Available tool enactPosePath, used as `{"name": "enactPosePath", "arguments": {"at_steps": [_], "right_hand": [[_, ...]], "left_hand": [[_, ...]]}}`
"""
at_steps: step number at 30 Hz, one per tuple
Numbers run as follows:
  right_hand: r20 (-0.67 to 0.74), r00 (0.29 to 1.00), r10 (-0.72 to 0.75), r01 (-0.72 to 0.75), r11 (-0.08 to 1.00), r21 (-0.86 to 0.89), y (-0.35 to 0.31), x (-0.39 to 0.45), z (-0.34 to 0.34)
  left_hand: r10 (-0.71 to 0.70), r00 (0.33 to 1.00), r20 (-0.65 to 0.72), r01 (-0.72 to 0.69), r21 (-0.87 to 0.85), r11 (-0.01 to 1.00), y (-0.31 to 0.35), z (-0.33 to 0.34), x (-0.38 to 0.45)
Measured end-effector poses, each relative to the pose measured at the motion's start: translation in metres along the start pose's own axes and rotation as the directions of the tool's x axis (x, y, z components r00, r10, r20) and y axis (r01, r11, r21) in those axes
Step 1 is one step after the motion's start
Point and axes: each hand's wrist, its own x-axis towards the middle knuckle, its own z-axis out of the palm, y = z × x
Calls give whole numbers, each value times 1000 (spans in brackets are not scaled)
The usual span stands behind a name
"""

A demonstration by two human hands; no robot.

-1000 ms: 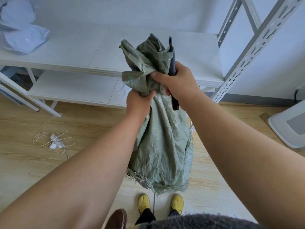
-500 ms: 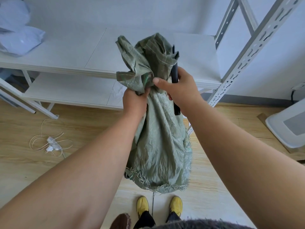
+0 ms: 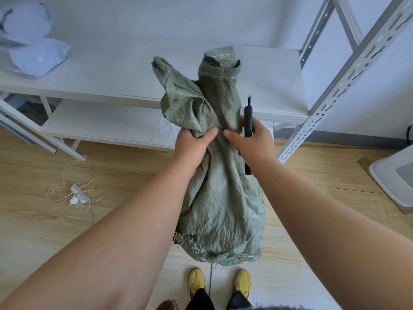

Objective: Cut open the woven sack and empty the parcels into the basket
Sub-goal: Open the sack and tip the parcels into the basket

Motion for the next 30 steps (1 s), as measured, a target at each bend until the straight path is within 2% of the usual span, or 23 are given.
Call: {"name": "enactPosePath", "arguments": {"at_steps": [2,4,8,11,14,16,17,19,20,22,25,27,28,30], "right_hand": [[-29,999,-20,19,1000,-12,-6,7,-2],[-101,994,-39,38,999,-8,-10,13,-7],[-59,998,-15,16,999,30,-11,18,-16],[-157,987,-28,40,996,75,-13,23,-23],[-63,997,40,-37,999,37,-5,21,-29],[-164,986,39,-32,999,43,2,22,-34],[-176,984,28,-23,999,34,4,22,-36],[-89,995,46,-49,998,-34,7,18,-35],[-95,994,48,-52,998,-45,11,17,-35],[-193,981,31,-42,998,-55,15,17,-36],[-128,990,61,-73,994,-88,21,14,-35],[-211,977,35,-54,995,-84,24,14,-37],[-211,977,15,-41,992,-120,25,15,-37],[-105,992,62,-88,961,-262,29,12,-39]], "left_hand": [[36,999,16,-37,22,999,0,-2,-1],[110,992,-69,-107,48,993,5,-6,-3],[171,981,-96,-139,272,952,12,-16,1],[240,946,-217,-187,241,953,21,-25,9],[178,958,-224,-90,354,931,14,-34,9],[195,925,-327,-96,295,951,8,-41,11],[195,925,-327,-101,283,954,5,-42,10],[147,961,-234,-56,356,933,-3,-42,7],[132,961,-243,-39,354,934,-7,-43,6],[135,941,-310,-46,279,959,-7,-46,7],[82,960,-268,11,326,945,-10,-47,6],[93,934,-346,-2,254,967,-12,-49,5],[70,934,-350,18,243,970,-11,-50,3],[-79,959,-273,163,298,941,-15,-50,-2]]}}
